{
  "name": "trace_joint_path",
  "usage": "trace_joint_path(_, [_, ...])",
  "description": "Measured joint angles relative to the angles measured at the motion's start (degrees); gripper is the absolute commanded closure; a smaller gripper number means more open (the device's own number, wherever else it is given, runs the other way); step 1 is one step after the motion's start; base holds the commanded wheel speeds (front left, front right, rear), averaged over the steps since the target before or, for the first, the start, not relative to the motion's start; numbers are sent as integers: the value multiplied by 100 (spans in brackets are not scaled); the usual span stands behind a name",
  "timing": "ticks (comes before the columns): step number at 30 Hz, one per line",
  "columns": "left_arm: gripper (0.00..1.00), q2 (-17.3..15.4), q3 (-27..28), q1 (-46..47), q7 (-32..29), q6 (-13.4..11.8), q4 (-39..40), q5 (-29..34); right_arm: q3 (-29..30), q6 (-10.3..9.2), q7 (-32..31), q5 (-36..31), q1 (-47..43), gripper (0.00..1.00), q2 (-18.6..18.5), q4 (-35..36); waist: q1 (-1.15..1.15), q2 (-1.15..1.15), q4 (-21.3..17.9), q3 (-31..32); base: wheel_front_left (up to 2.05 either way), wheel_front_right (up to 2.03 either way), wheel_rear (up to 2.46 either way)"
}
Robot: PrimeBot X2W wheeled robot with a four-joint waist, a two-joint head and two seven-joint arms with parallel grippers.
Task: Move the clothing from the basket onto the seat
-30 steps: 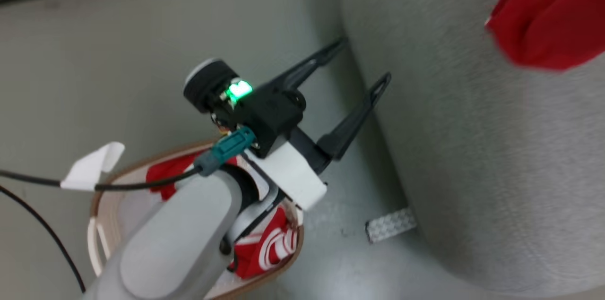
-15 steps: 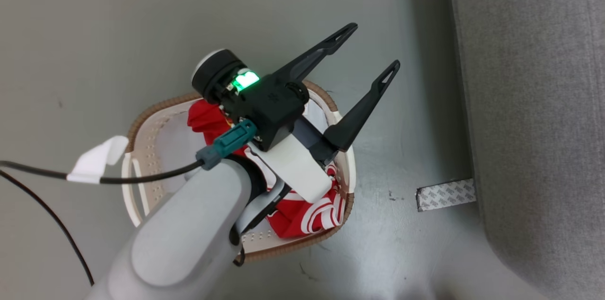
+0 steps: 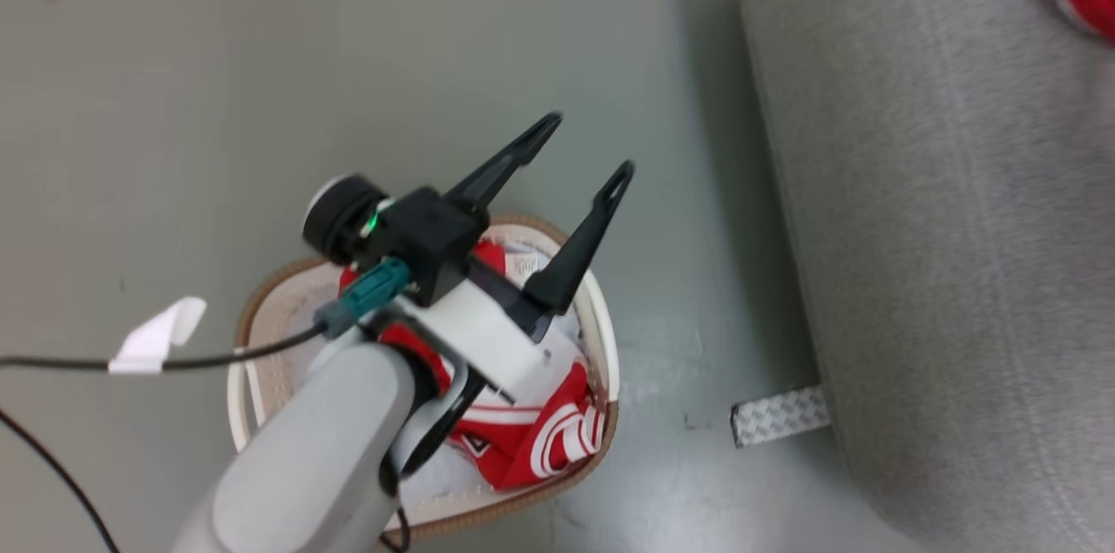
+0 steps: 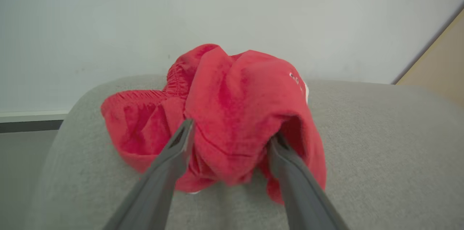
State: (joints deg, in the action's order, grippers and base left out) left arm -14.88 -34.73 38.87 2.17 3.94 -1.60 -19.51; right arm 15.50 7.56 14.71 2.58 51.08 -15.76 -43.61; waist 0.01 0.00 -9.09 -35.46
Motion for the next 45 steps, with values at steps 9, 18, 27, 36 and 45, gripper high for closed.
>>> trace_joint_path(9, [0, -109, 292, -1035, 533, -457, -246, -305, -869, 0, 34, 113, -1567, 0, 386, 1330, -2, 0, -133, 1185, 0, 0, 0])
trace_joint_path(18, [0, -156, 634, -2249, 1157, -968, -637, -411, -1505, 0, 44, 190, -3066, 0, 732, 2341, -3, 0, 14, 2421, 0, 0, 0])
trace_joint_path(27, [0, -152, 1404, -3493, 1294, -1229, -567, -389, -2001, 0, 46, 37, -4018, 0, 1128, 2832, -4, 0, 419, 3332, 0, 0, 0])
trace_joint_path(36, [0, 223, 2193, -4200, 1296, -1024, -444, 59, -2003, 0, 46, 46, -4508, 0, 1278, 2781, -3, 0, 852, 3667, 0, 0, 0])
trace_joint_path(45, [0, 584, 2711, -4435, 1295, -664, -444, 399, -2053, 0, 45, 222, -4649, 0, 1287, 2696, -1, 0, 979, 3745, 0, 0, 0])
